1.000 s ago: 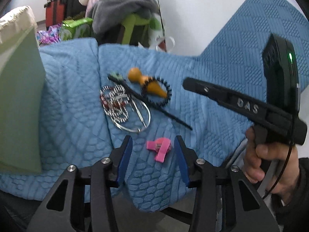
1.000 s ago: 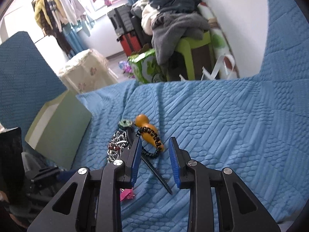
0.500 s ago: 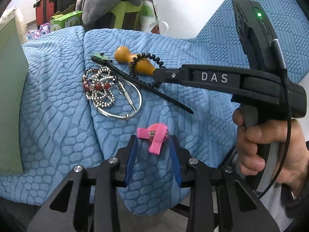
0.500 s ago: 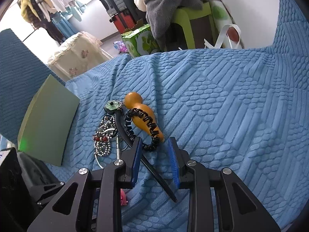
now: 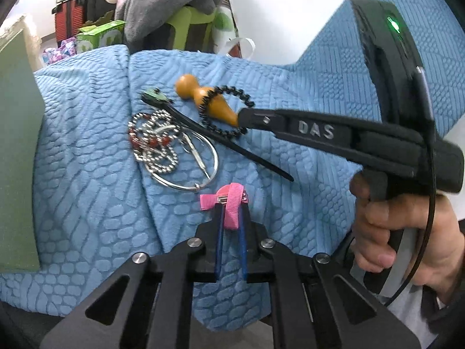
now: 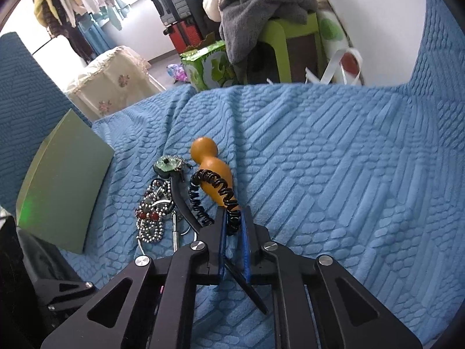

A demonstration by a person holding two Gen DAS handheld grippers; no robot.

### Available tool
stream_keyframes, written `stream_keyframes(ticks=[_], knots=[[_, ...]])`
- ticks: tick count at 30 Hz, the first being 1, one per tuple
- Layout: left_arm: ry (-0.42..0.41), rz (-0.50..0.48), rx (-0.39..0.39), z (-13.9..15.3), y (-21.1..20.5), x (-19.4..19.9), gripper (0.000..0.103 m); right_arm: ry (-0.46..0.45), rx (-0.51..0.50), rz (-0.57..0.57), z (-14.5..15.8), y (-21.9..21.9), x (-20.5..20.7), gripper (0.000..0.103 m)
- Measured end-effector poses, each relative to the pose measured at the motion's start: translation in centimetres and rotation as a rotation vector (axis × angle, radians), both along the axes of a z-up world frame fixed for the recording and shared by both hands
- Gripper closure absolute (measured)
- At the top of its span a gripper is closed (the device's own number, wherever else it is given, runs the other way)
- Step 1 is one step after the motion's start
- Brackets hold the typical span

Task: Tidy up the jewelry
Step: 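Grasp the black coil hair tie with the right tool, then carry the pink clip and coil tie into the box and release both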

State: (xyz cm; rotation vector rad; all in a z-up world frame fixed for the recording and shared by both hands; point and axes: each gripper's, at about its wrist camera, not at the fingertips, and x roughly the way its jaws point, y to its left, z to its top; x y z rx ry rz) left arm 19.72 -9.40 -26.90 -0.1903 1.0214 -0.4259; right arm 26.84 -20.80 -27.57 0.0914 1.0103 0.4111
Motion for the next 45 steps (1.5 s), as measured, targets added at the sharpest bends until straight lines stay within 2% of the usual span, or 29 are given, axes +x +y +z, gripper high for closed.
stream_keyframes(ticks=[7,12,16,21,23,25,31,39,43,45], knots=[[-0.004,0.046,-0.017,0.6,1.6,-0.1,0.094,-0.02,-0.024,-0.015,0.7,0.2,-0.8,0.096],[-0.024,0.08,-0.042,1.4,2.9,0.2,0.094,-0.102,-0.079,-0.031,2.1,0.3,-1.6,0.096],[-0.026,0.095,-0.038,2.0,3.7,0.4,0.094,-0.136,-0.072,-0.055,3.1,0.1,-2.1,0.096],[-0.041,0.124,-0.046,2.6,4.6,0.6,0.094,-0.104,-0.055,-0.086,3.8,-0.2,-3.6,0.096],[-0.039,0.156,-0.033,2.6,5.1,0.6,0.094,-0.097,-0.078,-0.09,3.8,0.1,-4.4,0.096],[-0.027,0.164,-0.036,2.5,5.5,0.7,0.094,-0.1,-0.129,-0.075,3.7,0.8,-5.4,0.096],[-0.024,0.156,-0.024,3.1,5.9,0.8,0.094,-0.03,-0.119,-0.117,3.1,0.7,-6.4,0.096],[-0.096,0.156,0.018,8.6,7.7,0.3,0.094,-0.036,-0.074,-0.153,6.3,1.5,-7.0,0.096],[-0.209,0.168,0.014,13.4,9.6,-1.0,0.094,-0.085,-0.06,-0.146,9.6,3.0,-7.1,0.096],[-0.237,0.181,0.003,15.4,10.6,-1.4,0.094,-0.127,-0.052,-0.14,11.9,3.9,-7.2,0.096]])
